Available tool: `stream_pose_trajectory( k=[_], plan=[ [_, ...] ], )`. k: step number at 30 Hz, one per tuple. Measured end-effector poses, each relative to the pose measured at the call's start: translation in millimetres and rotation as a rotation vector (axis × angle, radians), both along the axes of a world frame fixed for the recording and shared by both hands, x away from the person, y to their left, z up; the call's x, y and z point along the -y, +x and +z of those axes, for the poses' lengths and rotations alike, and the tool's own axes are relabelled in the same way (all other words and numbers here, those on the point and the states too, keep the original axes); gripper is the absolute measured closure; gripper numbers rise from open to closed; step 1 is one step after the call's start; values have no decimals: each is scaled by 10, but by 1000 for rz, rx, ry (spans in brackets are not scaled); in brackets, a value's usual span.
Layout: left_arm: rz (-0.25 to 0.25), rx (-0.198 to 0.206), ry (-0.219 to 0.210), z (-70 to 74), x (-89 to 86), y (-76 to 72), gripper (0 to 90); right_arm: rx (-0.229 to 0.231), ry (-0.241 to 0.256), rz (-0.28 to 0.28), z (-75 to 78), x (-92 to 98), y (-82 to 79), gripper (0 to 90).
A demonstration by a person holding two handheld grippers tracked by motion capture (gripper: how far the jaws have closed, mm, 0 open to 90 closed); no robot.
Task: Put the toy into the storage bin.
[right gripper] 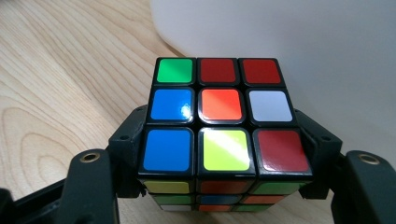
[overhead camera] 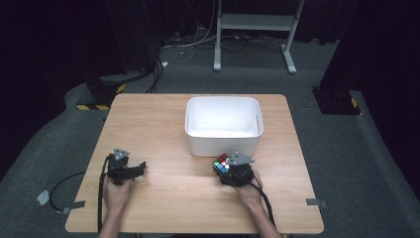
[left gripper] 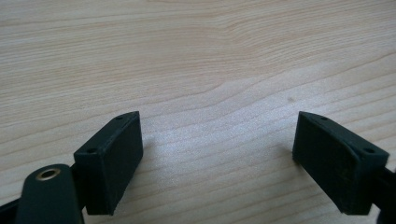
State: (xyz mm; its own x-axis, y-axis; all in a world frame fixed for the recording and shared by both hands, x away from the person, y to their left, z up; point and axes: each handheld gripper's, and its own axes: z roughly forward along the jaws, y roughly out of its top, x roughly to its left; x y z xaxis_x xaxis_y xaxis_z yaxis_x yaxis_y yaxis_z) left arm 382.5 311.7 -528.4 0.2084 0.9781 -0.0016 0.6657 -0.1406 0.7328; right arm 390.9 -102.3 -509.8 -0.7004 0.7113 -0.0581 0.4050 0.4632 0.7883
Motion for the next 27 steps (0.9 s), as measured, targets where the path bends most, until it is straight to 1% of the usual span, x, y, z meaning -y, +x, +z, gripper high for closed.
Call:
stream_pose_trajectory(
  k=[1, 5, 8, 11, 18, 20, 21, 24, 27],
  plan=[
    [0, 0, 0, 0, 0, 0, 163, 4, 9, 2, 27, 11, -15, 337],
    [0, 0, 0, 0, 0, 0, 163, 25, 8, 9, 73, 34, -42, 337],
    [0, 0, 0, 0, 0, 0, 163, 25, 6, 8, 77, 42, -44, 338],
    [0, 0, 1, 0, 1, 0, 163, 14, 5, 13, 88, 50, -54, 338],
    [0, 0, 1, 0, 1, 0, 163, 12, -6, 20, 132, 75, -71, 338],
    [1, 1, 1, 0, 1, 0, 163, 8, 1, 19, 149, 92, -73, 338],
    [1, 1, 1, 0, 1, 0, 163, -6, 10, 17, 169, 113, -74, 338],
    [1, 0, 1, 0, 2, 0, 163, -8, 9, 21, 181, 128, -73, 338],
    [1, 0, 1, 0, 1, 0, 163, -21, 11, 25, 203, 161, -73, 338]
  ],
)
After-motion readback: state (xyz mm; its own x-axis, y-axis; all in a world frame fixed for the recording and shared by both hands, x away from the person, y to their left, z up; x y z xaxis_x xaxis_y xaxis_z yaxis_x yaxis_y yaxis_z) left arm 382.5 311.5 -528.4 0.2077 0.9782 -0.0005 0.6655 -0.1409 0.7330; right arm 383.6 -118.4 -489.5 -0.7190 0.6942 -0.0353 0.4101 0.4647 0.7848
